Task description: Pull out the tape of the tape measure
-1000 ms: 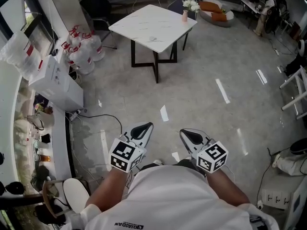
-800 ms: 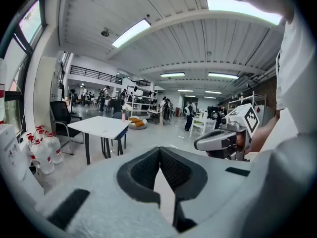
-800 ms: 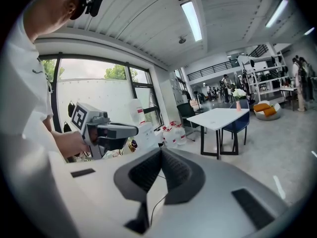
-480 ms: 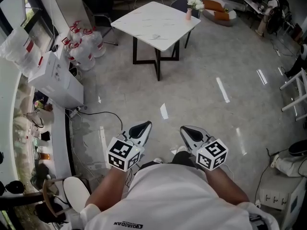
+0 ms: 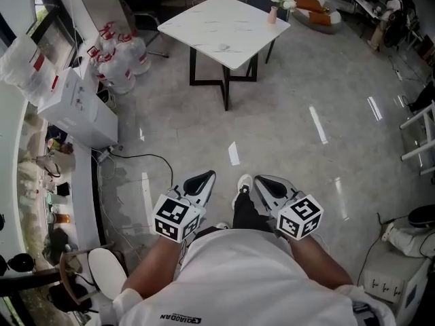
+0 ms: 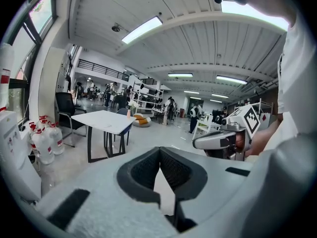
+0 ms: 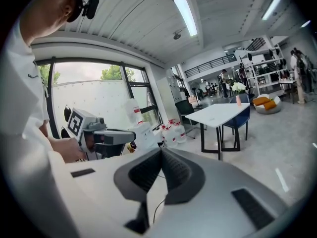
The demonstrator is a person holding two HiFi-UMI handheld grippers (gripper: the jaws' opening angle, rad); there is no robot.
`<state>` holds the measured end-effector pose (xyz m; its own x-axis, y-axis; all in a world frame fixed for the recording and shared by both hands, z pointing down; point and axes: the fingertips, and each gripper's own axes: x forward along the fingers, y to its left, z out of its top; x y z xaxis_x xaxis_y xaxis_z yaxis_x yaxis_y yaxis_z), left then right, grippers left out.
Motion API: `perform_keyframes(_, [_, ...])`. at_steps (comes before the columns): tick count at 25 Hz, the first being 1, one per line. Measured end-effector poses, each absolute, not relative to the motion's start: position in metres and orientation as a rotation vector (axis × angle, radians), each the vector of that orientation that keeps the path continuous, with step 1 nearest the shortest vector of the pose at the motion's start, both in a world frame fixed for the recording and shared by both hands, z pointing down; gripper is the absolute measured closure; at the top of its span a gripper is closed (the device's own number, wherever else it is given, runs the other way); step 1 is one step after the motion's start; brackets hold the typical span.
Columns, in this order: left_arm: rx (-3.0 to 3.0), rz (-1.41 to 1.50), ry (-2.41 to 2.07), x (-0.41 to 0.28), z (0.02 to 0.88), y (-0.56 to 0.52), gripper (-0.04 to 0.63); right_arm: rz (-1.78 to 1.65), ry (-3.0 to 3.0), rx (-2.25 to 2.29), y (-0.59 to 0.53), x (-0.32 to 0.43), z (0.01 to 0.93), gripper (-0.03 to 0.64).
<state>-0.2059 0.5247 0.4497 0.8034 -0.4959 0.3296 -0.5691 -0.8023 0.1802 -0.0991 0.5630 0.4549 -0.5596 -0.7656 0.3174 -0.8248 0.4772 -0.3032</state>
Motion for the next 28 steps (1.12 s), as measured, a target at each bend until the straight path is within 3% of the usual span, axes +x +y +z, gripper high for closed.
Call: perform_keyframes(28, [2.750, 0.420, -0.980, -0.064, 0.415, 0.251, 0.586, 0.538, -2.725, 1.294, 0.273, 0.038, 0.424, 0.612])
